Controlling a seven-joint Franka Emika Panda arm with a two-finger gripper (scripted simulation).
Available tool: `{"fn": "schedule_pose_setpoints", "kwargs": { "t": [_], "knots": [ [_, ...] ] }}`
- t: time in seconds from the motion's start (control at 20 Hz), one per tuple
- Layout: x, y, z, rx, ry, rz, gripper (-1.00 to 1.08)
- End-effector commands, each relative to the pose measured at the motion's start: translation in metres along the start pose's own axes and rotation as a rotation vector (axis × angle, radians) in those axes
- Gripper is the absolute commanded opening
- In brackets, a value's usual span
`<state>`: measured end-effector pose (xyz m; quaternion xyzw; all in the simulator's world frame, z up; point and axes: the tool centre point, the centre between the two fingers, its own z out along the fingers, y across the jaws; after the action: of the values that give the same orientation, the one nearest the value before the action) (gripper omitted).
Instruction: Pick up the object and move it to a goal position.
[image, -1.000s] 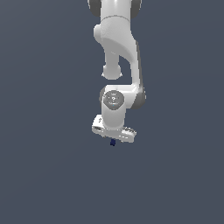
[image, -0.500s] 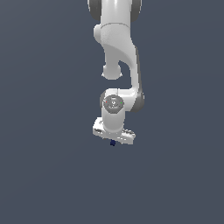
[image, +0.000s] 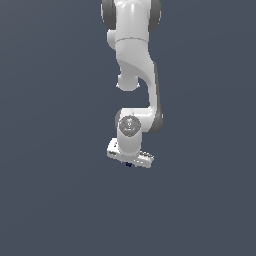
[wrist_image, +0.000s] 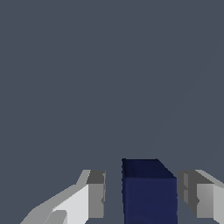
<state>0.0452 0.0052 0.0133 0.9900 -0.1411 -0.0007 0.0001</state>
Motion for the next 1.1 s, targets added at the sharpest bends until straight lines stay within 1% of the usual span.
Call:
{"fn": "schedule_pose_setpoints", "kwargs": {
  "t": [0.0, 0.65, 0.85, 1.05],
  "knots": [
    [0.001, 0.000, 0.000, 0.000, 0.001, 0.000, -1.00],
    [0.001, -0.002, -0.005, 0.000, 0.001, 0.000, -1.00],
    [0.000, -0.006, -0.021, 0.000, 0.001, 0.000, -1.00],
    [0.000, -0.013, -0.048, 0.000, 0.001, 0.000, -1.00]
  ]
}}
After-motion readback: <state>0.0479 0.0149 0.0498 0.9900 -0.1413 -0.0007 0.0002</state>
